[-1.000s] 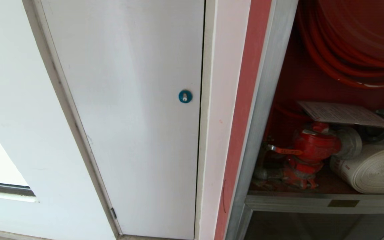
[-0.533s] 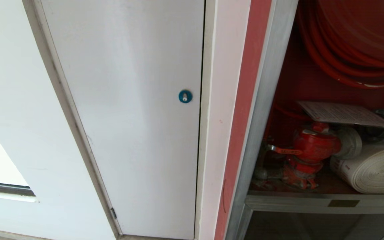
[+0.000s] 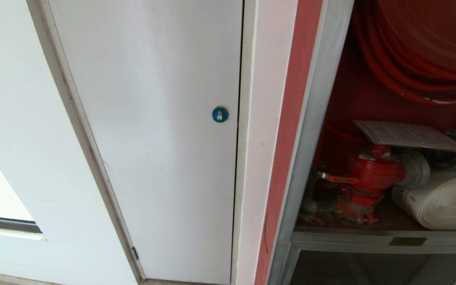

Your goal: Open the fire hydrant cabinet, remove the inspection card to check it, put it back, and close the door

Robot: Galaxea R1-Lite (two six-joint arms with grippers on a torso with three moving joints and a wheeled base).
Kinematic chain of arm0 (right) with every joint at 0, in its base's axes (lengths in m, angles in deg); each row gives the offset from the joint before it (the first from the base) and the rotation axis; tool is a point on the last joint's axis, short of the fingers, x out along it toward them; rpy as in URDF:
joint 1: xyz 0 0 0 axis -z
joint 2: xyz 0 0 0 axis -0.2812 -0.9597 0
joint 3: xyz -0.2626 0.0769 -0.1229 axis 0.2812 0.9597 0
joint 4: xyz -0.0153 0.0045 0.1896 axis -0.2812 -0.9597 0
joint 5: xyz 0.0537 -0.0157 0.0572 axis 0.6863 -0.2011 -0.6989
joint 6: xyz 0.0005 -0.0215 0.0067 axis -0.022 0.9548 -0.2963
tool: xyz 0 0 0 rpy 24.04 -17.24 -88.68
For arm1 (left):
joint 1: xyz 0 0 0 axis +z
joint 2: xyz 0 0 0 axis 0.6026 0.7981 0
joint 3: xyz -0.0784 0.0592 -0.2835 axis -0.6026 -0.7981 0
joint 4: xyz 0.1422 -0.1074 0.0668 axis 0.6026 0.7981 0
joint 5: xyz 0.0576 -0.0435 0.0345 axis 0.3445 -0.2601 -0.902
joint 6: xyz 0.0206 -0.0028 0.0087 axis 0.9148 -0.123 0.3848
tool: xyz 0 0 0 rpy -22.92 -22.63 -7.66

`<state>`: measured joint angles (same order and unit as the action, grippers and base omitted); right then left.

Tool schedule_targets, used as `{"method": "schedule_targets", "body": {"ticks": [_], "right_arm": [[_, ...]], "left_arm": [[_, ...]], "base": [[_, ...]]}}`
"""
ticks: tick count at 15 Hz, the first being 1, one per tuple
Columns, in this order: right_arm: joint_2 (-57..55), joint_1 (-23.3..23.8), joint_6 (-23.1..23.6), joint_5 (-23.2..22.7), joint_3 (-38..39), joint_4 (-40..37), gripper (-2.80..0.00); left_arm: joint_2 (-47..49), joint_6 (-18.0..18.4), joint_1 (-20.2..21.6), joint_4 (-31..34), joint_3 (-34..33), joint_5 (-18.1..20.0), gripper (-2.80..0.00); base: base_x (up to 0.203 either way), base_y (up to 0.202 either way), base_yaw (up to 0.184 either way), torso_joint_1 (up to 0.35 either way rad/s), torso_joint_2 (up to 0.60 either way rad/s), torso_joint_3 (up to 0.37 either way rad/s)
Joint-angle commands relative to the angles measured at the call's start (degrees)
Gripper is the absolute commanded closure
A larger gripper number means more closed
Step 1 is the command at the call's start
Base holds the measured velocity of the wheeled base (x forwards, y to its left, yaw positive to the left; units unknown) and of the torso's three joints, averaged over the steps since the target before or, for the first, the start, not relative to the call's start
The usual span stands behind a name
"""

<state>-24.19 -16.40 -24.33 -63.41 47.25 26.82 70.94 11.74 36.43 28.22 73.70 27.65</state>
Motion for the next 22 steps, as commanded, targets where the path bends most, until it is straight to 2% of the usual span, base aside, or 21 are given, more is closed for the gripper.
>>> {"method": "schedule_targets", "body": {"ticks": [1,14,22], "right_arm": [[-0.1,0.0,0.0,0.0,0.1,0.0,0.00],[-0.1,0.0,0.0,0.0,0.1,-0.1,0.00],[-0.1,0.0,0.0,0.0,0.1,-0.1,0.00]], "left_arm": [[0.0,0.0,0.0,0.0,-0.4,0.0,0.00],[0.0,-0.2,0.0,0.0,-0.4,-0.1,0.00],[0.0,-0.1,0.0,0.0,-0.4,-0.1,0.00]], "base": [[0.000,0.000,0.000,0.000,0.00,0.000],[-0.004,0.000,0.000,0.000,0.00,0.000],[-0.187,0.000,0.001,0.001,0.00,0.003]]}}
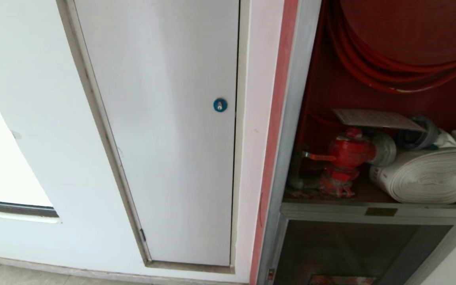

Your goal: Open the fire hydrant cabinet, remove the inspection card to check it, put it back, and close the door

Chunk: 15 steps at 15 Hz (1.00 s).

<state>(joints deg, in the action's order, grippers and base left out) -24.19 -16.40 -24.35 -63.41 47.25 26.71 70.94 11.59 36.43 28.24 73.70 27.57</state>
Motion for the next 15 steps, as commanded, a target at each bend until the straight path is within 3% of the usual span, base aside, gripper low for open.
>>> {"method": "schedule_targets", "body": {"ticks": [1,15], "right_arm": [[-0.1,0.0,0.0,0.0,0.1,0.0,0.00],[-0.1,0.0,0.0,0.0,0.1,0.0,0.00]], "left_arm": [[0.0,0.1,0.0,0.0,-0.4,0.0,0.00],[0.0,0.1,0.0,0.0,-0.4,0.1,0.00]], "base": [[-0.198,0.000,0.001,0.007,0.01,-0.001],[-0.195,0.000,0.000,0.001,0.00,0.004]]}}
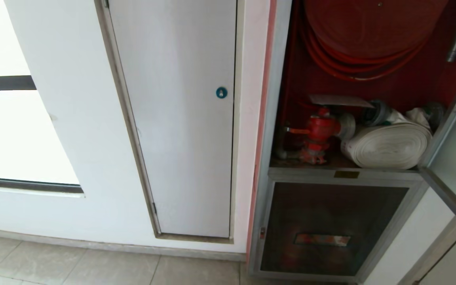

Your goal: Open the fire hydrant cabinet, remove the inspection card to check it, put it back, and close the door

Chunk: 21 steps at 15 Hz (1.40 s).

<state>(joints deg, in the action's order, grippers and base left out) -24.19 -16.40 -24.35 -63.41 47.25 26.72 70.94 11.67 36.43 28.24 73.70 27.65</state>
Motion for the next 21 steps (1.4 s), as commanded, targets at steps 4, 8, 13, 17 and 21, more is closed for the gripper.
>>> {"method": "schedule_targets", "body": {"ticks": [4,8,13,17,21], "right_arm": [[-0.1,0.0,0.0,0.0,0.1,0.1,0.00],[-0.1,0.0,0.0,0.0,0.1,0.1,0.00],[0.0,0.0,0.1,0.2,-0.4,0.3,0.00],[-4.7,0.0,0.2,1.9,-11.4,-3.1,0.00],[-21.1,0.3,0.3,9.7,-29.2,-4.8,0.00]], "left_arm": [[0.0,0.0,0.0,0.0,-0.4,0.0,0.00],[0.0,-0.1,0.0,0.0,-0.4,-0.1,0.00],[0.0,-0.1,0.0,0.0,-0.4,-0.1,0.00],[0.0,-0.1,0.0,0.0,-0.4,-0.1,0.00],[0.0,-0.1,0.0,0.0,-0.4,-0.1,0.00]], "base": [[-0.197,0.000,0.001,0.004,0.00,0.005],[-0.149,0.000,0.000,0.000,0.00,0.001],[0.000,0.000,0.000,0.006,0.00,-0.002],[0.000,0.000,0.000,0.000,0.00,0.000],[0.000,0.000,0.000,0.000,0.00,0.000]]}}
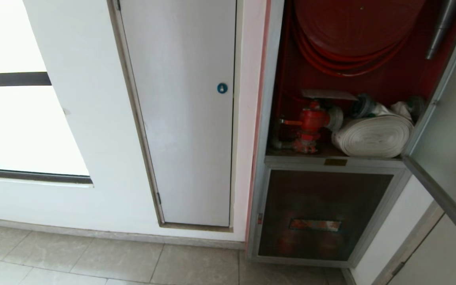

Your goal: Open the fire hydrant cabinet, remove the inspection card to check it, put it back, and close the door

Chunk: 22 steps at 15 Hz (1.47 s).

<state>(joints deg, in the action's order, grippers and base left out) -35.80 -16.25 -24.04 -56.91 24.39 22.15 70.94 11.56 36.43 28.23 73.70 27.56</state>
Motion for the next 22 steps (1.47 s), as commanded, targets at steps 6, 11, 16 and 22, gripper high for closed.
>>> {"method": "schedule_targets", "body": {"ticks": [6,11,16,22], "right_arm": [[-29.2,0.2,3.3,34.7,-25.3,-0.8,0.00],[-39.1,12.8,4.1,41.0,-30.0,-0.4,0.00],[-38.7,27.7,4.5,36.5,-27.6,-0.6,0.00],[-41.4,33.4,4.2,36.1,-26.0,1.9,0.00]], "left_arm": [[0.0,0.0,0.0,0.0,-0.4,0.0,0.00],[0.0,0.0,0.0,0.0,-0.4,0.0,0.00],[0.0,0.0,0.0,0.0,-0.4,0.0,0.00],[0.0,0.0,0.0,0.0,-0.4,0.0,0.00]], "base": [[0.000,0.000,0.000,0.000,0.00,0.000],[0.000,0.000,0.000,0.000,0.00,0.000],[0.000,0.000,0.000,0.000,0.00,0.000],[0.000,0.000,0.000,0.000,0.00,0.000]]}}
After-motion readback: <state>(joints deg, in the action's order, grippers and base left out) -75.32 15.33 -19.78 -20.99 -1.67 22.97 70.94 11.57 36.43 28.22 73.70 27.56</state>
